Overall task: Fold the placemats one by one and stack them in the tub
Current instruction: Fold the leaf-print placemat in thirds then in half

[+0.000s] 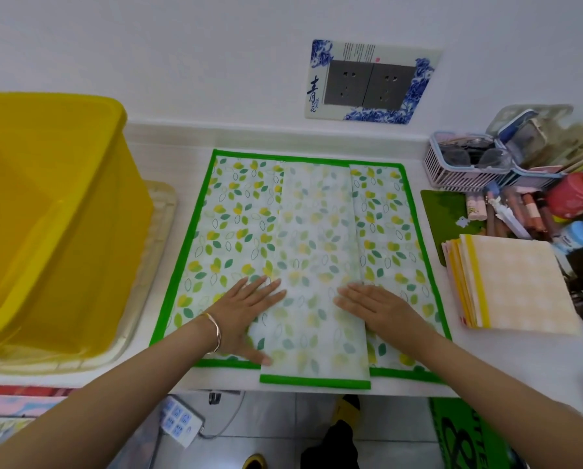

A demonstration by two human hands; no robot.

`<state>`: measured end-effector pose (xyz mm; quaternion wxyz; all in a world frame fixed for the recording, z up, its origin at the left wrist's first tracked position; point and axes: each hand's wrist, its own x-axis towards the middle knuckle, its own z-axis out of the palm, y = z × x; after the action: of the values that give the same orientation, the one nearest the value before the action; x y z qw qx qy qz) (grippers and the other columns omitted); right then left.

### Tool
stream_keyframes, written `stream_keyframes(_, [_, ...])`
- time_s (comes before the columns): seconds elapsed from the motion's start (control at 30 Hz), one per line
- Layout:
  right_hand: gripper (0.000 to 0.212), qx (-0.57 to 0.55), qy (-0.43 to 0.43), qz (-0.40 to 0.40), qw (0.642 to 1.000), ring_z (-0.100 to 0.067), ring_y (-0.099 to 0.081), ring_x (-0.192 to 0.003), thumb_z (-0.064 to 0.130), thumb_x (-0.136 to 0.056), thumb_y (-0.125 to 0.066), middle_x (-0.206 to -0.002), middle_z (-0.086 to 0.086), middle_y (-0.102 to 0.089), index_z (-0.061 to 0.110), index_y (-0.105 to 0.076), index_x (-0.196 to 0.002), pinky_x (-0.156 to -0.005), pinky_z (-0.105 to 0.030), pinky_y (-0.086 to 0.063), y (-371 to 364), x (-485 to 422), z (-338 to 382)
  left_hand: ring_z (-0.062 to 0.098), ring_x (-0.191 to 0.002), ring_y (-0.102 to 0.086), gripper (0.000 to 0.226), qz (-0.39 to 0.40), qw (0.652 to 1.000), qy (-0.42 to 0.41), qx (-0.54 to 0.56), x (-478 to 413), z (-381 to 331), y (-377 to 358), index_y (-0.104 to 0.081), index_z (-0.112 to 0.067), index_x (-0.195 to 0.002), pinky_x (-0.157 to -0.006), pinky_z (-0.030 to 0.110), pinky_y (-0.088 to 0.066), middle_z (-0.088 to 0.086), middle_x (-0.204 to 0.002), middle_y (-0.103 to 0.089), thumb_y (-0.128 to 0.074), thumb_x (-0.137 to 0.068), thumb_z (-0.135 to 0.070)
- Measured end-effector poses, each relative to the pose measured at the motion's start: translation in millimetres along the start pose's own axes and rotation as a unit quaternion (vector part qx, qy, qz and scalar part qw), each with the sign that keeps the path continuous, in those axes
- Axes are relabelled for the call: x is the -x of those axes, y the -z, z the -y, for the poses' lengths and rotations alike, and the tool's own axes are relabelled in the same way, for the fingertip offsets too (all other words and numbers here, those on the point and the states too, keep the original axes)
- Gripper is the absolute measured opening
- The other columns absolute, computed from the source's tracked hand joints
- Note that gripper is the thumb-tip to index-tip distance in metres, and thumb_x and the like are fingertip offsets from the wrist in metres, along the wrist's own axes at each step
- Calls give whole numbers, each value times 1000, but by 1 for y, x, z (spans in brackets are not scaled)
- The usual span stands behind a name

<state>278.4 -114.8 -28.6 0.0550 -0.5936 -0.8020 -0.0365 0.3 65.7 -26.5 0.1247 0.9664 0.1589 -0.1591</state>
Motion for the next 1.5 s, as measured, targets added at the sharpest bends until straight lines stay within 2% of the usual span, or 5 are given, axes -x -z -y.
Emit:
stream_keyframes(0.43, [52, -169, -49, 14, 984, -3, -36, -131, 17, -87, -49, -141, 14, -44, 28, -46, -137, -103, -24, -39, -1, -8, -8, 18, -132, 40, 136, 38, 998, -11, -38, -1, -4, 3, 33, -29, -140, -110, 40, 23, -6, -144, 41, -49, -49, -91])
stream_keyframes(0.63, [28, -308, -211, -5, 928, -5, -58, -109, 32, -92, -45, -115, 12, -65, 31, -67, -109, -93, -22, -45, 5, -13, 0, 19, -142, -17, 85, -112, 990, -8, 87, -8, 5, 5, -23, -23, -147, -116, 36, -2, -5, -153, -24, -20, -66, -48])
stream_keyframes(0.73, [55, -312, -327, -55, 890, -8, -41, -47, 68, -85, -35, -50, 7, -43, 23, -42, -54, -51, -23, -33, -1, -24, 6, 24, -100, -63, 35, -246, 958, 9, 149, -20, -1, 10, -70, -6, -101, -92, 34, -49, 10, -105, -69, -66, -75, -28])
stream_keyframes(0.87, [42, -442, -418, -144, 780, -21, -63, -68, 56, -83, -56, -73, -5, -67, 15, -62, -79, -65, -37, -53, 2, -41, 9, 2, -56, -32, 39, -354, 893, 119, 252, -41, -11, 15, -40, -26, -54, -56, 27, -37, -14, -53, -37, -68, -79, -36])
stream_keyframes(1.5, [23, -360, -539, -202, 734, -8, -50, -65, 22, -86, -67, -75, 7, -53, 20, -49, -100, -64, -24, -47, -11, -70, 3, 26, -103, -50, 55, -317, 866, 277, 271, -67, -28, 17, -42, -12, -135, -88, 36, -42, 7, -107, -54, -62, -86, -25])
